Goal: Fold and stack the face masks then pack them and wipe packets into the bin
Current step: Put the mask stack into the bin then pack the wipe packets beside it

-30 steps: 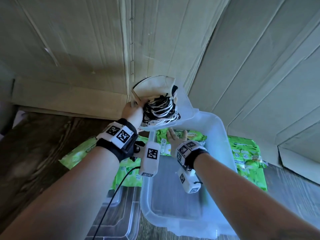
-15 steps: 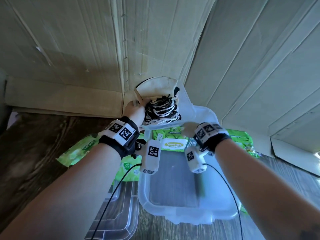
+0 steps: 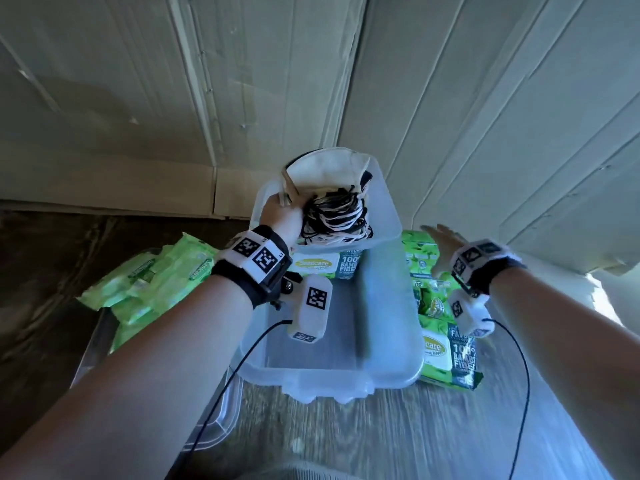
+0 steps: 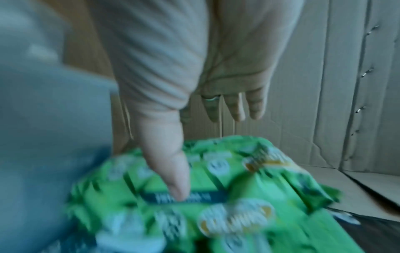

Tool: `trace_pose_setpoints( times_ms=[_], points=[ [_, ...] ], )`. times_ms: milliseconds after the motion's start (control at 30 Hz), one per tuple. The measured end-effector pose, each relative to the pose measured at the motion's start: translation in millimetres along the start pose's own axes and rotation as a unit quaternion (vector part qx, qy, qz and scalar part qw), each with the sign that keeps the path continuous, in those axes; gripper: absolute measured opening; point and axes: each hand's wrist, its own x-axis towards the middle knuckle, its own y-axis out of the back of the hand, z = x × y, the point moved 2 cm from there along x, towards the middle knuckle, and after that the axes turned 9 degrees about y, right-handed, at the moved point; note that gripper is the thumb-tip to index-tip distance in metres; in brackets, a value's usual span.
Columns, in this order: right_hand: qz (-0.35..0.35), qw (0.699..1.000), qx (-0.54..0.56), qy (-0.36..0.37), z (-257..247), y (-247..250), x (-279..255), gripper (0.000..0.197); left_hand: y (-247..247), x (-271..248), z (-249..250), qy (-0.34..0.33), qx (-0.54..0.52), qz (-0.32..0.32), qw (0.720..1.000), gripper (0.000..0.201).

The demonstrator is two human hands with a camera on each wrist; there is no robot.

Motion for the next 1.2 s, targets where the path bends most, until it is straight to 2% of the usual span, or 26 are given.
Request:
trace_pose_setpoints(
  times_ms=[67, 167, 300, 433, 500, 633, 700, 767, 833, 867, 933, 967, 1000, 1100, 1167, 1200],
  points=[
    [-0.029, 0.999, -0.044, 0.009, 2.7, -17.2, 5.7, 0.114, -6.4, -5.0, -4.8, -0.004, 0.020, 0.010, 1.000, 0.032],
    [-0.036, 0.995, -0.092, 0.031, 2.8, -24.3, 16.8, 0.120, -12.8, -9.0, -9.9, -0.012, 0.039, 0.022, 0.999, 0.035],
    [-0.057, 0.989, -0.128, 0.042, 3.6, -33.7, 34.3, 0.133, -14.6, -3.9, -20.1, -0.005, 0.020, 0.043, 0.999, 0.041],
    [-0.029, 0.982, -0.175, 0.058, 0.7, -32.3, 49.4, 0.135, -17.3, 8.4, -20.2, 0.007, 0.029, 0.065, 0.997, 0.057],
    [-0.015, 0.985, -0.158, 0.069, 1.8, -28.2, 48.9, 0.126, -17.6, 11.1, -19.2, 0.008, 0.039, 0.074, 0.996, 0.053],
    [0.029, 0.990, -0.114, 0.080, 11.6, -21.1, 37.4, 0.106, -21.0, 11.9, -17.4, 0.008, 0.036, 0.066, 0.997, 0.032],
    [0.060, 0.993, -0.073, 0.074, 18.6, -18.6, 27.4, 0.094, -22.1, 12.2, -17.7, 0.041, 0.014, 0.067, 0.997, 0.039],
    [0.060, 0.996, 0.012, 0.064, 26.9, -14.4, 17.6, 0.085, -25.2, 7.4, -15.4, 0.063, -0.029, 0.056, 0.996, 0.061],
    [0.040, 0.989, 0.132, 0.053, 36.2, -11.6, 10.2, 0.084, -27.2, 13.4, -21.6, 0.066, -0.074, 0.039, 0.994, 0.085],
    [0.034, 0.981, 0.182, 0.052, 39.4, -11.1, 7.6, 0.087, -27.3, 20.6, -27.9, 0.068, -0.088, 0.030, 0.993, 0.089],
    [0.022, 0.966, 0.253, 0.043, 43.3, -8.7, 1.5, 0.081, -29.9, 17.0, -25.7, 0.070, -0.087, 0.021, 0.994, 0.079],
    [0.011, 0.963, 0.268, 0.036, 42.7, -7.8, -5.1, 0.069, -30.1, 10.2, -20.8, 0.062, -0.073, 0.021, 0.995, 0.066],
    [-0.005, 0.966, 0.258, 0.031, 41.8, -7.4, -11.5, 0.057, -29.5, 9.1, -20.0, 0.057, -0.059, 0.021, 0.996, 0.057],
    [-0.023, 0.988, 0.152, 0.005, 41.4, -9.6, -20.6, 0.051, -29.3, 2.3, -19.2, 0.051, -0.067, 0.011, 0.996, 0.068],
    [-0.026, 0.996, 0.083, -0.009, 36.4, -14.0, -22.2, 0.038, -30.0, -9.1, -16.2, 0.041, -0.045, 0.008, 0.998, 0.055],
    [-0.033, 0.997, 0.071, -0.013, 33.3, -17.4, -21.2, 0.030, -30.2, -20.4, -11.3, 0.040, -0.041, 0.011, 0.998, 0.055]
  ],
)
